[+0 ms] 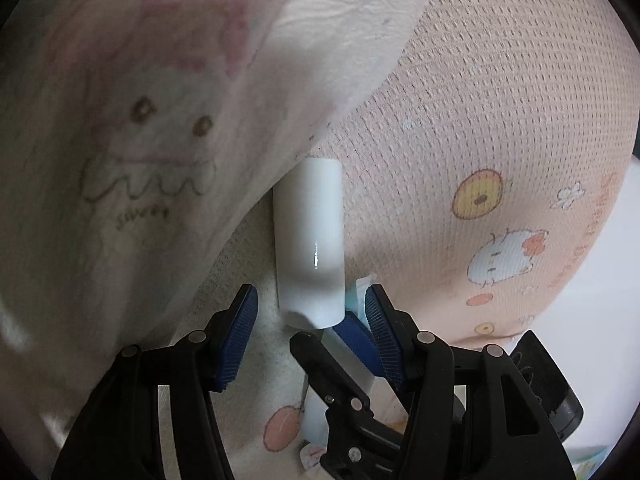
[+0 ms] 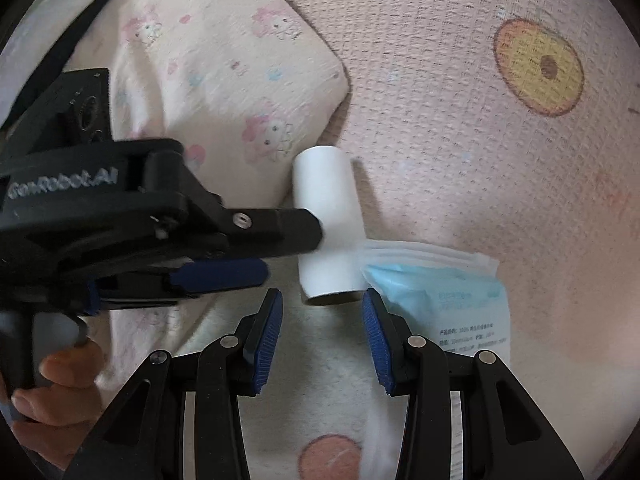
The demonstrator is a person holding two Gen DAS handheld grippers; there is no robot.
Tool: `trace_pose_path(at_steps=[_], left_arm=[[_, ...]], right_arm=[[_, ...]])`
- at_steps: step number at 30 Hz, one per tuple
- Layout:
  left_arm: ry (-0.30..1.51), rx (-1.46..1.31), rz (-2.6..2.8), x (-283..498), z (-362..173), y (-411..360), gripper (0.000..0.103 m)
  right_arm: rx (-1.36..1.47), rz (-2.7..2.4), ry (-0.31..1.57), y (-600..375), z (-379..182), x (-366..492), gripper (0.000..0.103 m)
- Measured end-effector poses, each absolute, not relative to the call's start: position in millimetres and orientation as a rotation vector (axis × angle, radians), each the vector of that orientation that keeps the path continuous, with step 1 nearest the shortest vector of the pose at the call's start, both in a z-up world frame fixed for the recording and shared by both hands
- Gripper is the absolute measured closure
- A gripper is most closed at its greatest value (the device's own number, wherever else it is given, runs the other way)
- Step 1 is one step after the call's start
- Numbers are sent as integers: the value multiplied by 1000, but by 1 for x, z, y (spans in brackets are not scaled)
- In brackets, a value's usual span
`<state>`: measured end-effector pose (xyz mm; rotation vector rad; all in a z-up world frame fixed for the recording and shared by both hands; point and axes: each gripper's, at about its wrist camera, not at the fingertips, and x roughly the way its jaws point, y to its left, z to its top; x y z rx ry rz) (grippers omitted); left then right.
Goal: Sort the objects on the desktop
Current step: 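Close the right tool around the white tube beside the blue packet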
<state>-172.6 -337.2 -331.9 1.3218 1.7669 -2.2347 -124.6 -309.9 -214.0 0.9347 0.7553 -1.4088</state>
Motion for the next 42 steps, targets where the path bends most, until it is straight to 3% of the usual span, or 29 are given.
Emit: trace_pose_path(at_steps=[4, 11, 22, 25, 42], left_arm=[[1759, 1329, -2236, -178, -334, -336, 50], [1815, 1243, -2194, -189, -339, -340, 50], [1758, 1257, -2215, -198, -342, -336, 50], [1750, 1268, -2236, -198, -344, -334, 62], [1700, 1352, -2289, -194, -340, -327, 62]], right_arm=[[971, -1399, 739, -316, -216, -133, 65], [941, -1422, 789, -325, -215, -139, 65], [951, -1403, 778, -333, -214, -155, 64], [928, -1399, 802, -341, -216, -151, 64], [788, -1399, 926, -334, -220, -132, 64]])
